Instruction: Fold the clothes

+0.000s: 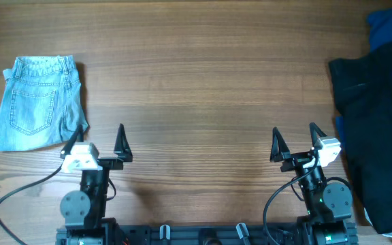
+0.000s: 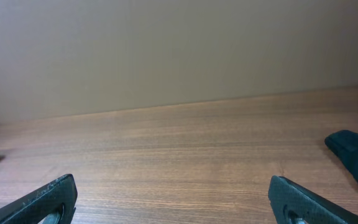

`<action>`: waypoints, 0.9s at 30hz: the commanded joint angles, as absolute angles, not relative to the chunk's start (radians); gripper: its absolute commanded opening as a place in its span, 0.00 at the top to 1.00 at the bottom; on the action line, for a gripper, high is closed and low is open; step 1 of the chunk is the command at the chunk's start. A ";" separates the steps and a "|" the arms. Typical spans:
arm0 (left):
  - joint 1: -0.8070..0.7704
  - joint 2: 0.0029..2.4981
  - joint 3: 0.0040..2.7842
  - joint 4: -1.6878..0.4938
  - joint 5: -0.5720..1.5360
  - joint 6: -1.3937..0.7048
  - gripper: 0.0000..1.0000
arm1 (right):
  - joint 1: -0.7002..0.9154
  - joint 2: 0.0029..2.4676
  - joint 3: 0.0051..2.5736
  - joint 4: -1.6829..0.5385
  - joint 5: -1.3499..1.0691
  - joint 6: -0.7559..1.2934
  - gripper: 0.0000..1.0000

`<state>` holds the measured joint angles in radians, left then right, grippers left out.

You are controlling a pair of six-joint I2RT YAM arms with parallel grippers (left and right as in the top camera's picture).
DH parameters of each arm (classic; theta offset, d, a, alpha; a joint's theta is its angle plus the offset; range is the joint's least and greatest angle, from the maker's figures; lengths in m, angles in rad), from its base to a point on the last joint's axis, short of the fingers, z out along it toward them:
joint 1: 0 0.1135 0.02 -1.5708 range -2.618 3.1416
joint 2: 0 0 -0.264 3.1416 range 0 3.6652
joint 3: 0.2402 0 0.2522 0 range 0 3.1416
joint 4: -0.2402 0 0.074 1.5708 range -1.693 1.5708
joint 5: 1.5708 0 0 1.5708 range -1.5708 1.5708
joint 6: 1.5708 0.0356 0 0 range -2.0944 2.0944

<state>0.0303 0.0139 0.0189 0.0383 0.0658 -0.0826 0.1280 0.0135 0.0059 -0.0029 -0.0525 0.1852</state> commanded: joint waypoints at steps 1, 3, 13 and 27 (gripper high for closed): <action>0.035 0.003 0.006 -0.074 0.104 -0.062 0.00 | 0.123 0.004 0.006 0.001 -0.068 0.190 0.00; 0.024 0.003 0.006 -0.068 0.112 -0.064 0.00 | 0.123 0.004 0.006 0.001 -0.068 0.190 0.00; 0.020 0.003 0.006 -0.068 0.112 -0.063 0.00 | 0.123 0.004 0.006 0.001 -0.068 0.190 0.00; 0.020 0.003 0.006 -0.068 0.112 -0.064 0.00 | 0.123 0.004 0.006 0.001 -0.068 0.190 0.00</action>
